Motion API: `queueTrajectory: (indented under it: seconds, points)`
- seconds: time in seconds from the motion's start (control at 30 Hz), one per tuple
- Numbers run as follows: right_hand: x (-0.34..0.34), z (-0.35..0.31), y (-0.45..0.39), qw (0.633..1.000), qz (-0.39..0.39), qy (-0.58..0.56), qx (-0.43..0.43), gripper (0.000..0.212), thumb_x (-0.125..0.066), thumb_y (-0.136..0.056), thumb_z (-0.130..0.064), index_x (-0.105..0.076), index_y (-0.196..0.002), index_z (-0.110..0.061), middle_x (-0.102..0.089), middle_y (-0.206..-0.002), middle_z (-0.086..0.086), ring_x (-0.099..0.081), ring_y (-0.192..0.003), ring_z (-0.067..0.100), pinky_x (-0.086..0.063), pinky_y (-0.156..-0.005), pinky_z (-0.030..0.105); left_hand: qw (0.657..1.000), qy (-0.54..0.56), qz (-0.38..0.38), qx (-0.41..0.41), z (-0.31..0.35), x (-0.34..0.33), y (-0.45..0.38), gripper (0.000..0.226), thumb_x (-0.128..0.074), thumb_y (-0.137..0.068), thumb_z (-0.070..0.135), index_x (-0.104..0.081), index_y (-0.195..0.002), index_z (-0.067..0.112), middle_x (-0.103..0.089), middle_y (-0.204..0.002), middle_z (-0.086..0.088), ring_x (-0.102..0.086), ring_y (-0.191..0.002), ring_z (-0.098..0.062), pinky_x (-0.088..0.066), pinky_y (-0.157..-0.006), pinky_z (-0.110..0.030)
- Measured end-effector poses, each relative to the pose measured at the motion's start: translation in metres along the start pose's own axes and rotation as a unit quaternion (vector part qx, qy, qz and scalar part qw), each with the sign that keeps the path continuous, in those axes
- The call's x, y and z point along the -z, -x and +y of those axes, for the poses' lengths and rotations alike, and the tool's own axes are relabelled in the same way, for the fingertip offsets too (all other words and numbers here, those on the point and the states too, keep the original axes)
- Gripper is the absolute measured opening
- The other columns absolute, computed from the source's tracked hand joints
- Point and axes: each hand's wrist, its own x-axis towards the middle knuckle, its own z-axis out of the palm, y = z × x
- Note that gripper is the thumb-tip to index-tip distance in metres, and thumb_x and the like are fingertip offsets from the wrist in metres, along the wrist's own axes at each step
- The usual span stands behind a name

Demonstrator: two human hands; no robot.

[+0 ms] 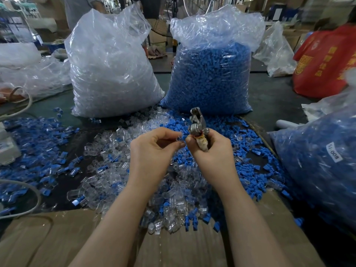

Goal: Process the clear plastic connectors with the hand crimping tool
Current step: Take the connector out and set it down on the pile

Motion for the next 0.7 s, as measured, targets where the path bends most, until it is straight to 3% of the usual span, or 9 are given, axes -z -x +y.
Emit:
queueTrajectory:
  seconds: [0.2, 0.37, 0.43, 0.57, 0.7]
  points:
    - [0.0029, -0.0010, -0.0001, 1.000, 0.012, -0.009, -0.003, 0.017, -0.070, -0.090, -0.024, -0.061, -0.078, -0.032, -0.066, -0.075, -0.008, -0.053, -0.058, 0.004, -0.044, -0.052, 0.028, 0.999, 0.033, -0.018, 0.037, 0.0044, 0.0007, -0.0022, 0.018, -0.083, -0.076, 0.017, -0.078, -0.088, 0.029, -0.075, -0.081, 0.016, -0.071, -0.078, -0.001, -0.055, -0.071, -0.014]
    - [0.0026, -0.0007, 0.0003, 1.000, -0.010, -0.002, 0.006, 0.011, -0.069, -0.091, -0.022, -0.066, -0.083, -0.029, -0.067, -0.076, -0.009, -0.059, -0.062, 0.008, -0.045, -0.052, 0.019, 0.998, 0.049, -0.008, 0.048, 0.0054, 0.0013, -0.0024, 0.020, -0.082, -0.077, 0.012, -0.077, -0.090, 0.027, -0.076, -0.081, 0.013, -0.072, -0.077, -0.004, -0.055, -0.070, -0.014]
    - [0.0028, 0.0003, 0.0004, 1.000, -0.009, 0.002, 0.003, 0.004, -0.067, -0.088, -0.026, -0.068, -0.087, -0.022, -0.067, -0.076, -0.003, -0.057, -0.059, 0.010, -0.046, -0.053, 0.023, 0.996, 0.073, -0.003, 0.057, 0.0051, 0.0016, -0.0036, 0.021, -0.080, -0.079, 0.010, -0.076, -0.094, 0.023, -0.076, -0.083, 0.010, -0.071, -0.078, -0.005, -0.054, -0.070, -0.014]
    - [0.0065, 0.0029, 0.0000, 0.999, 0.004, 0.039, -0.006, 0.022, -0.059, -0.079, -0.035, -0.068, -0.088, -0.017, -0.067, -0.073, 0.004, -0.060, -0.066, 0.026, -0.053, -0.062, 0.048, 0.992, 0.110, -0.001, 0.064, 0.0052, 0.0028, -0.0060, 0.025, -0.077, -0.081, 0.006, -0.071, -0.098, 0.022, -0.075, -0.085, 0.010, -0.070, -0.080, -0.002, -0.054, -0.074, -0.015]
    - [0.0100, 0.0067, 0.0001, 0.994, -0.021, 0.106, -0.003, 0.012, -0.062, -0.082, -0.031, -0.066, -0.089, -0.023, -0.065, -0.070, -0.002, -0.058, -0.065, 0.023, -0.052, -0.063, 0.051, 0.994, 0.104, -0.001, 0.043, 0.0054, 0.0054, -0.0064, 0.025, -0.076, -0.082, 0.006, -0.070, -0.100, 0.021, -0.075, -0.089, 0.011, -0.070, -0.084, 0.000, -0.053, -0.076, -0.013]
